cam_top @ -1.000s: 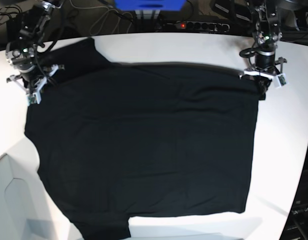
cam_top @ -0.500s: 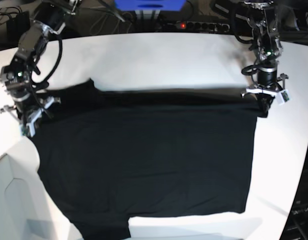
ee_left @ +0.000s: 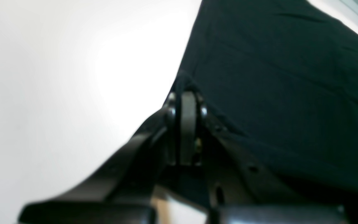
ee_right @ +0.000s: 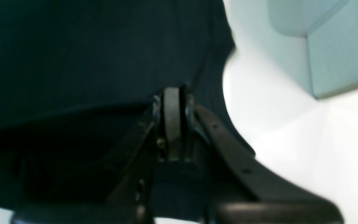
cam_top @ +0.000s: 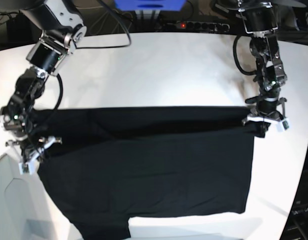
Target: Fold the T-shirt properly
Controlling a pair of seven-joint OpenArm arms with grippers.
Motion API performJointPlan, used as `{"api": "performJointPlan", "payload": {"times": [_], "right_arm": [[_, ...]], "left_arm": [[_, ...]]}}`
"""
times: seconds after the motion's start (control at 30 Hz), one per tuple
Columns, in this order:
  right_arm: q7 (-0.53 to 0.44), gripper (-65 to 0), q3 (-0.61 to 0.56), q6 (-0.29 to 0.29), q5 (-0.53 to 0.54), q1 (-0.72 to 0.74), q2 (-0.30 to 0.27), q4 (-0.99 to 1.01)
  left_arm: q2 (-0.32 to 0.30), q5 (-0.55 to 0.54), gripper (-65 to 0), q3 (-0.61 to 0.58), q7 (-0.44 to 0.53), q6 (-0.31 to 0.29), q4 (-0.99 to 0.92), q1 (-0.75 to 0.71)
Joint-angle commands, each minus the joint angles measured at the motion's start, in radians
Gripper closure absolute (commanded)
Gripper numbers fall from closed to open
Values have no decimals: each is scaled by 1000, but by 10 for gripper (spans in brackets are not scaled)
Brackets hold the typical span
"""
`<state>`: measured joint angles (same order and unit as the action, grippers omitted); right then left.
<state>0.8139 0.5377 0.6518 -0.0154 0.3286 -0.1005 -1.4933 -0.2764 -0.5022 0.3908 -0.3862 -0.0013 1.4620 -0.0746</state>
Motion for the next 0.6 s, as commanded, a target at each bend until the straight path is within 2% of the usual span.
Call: {"api": "performJointPlan", "payload": {"times": [0.0,0.13,0.27,0.43,0.57], "right_arm": [[-20,0,0,7,10,47,-14,9],[-23,0,0,7,10,111,-32,102],[-80,0,-1,6,10,145,-46,198],[-155,0,-89,4,10,159,-71,294],[-178,0,-104,4,10,165,-72,302]], "left_arm": [[-14,-2,0,4,25,-3,12,28],[-14,-3,0,4,25,-3,-16,66],[-14,-6,0,4,25,-3,-54,104],[-14,-9,0,3,25,-3,-100,131],[-13,-9,0,3,25,-3,-100,131]]}}
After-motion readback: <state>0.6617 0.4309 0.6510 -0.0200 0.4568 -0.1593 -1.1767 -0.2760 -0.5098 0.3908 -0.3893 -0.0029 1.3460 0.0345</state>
